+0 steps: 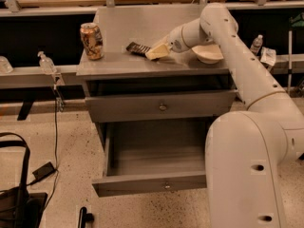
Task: Place rxbar chocolate into middle drawer
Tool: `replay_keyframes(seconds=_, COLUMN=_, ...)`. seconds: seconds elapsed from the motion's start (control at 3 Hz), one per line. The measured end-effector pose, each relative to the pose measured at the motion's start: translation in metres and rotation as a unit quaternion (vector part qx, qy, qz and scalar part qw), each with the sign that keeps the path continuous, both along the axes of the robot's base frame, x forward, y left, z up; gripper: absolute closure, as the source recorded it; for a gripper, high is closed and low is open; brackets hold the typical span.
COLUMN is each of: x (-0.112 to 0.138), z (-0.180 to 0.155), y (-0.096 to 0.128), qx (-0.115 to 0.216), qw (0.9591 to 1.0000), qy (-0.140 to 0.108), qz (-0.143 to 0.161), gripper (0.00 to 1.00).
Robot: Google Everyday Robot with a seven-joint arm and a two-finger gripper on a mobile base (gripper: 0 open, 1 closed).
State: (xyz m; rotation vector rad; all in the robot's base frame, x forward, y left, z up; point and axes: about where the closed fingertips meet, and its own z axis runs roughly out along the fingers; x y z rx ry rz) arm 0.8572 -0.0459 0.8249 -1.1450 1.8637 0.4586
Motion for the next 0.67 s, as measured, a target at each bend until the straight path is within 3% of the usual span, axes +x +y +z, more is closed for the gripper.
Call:
replay_keyframes(seconds=0.33, x=0.0000, z=0.0000, y=0.0000, qx=0.000, qw=1.0000, qy=0.000, qz=0.000, gripper=1.00)
replay_keyframes(seconds=0.67, x=0.0000, z=-0.0002, y=0.0002, qx=0.000, qw=1.0000, qy=0.000, qz=0.000, gripper=0.74)
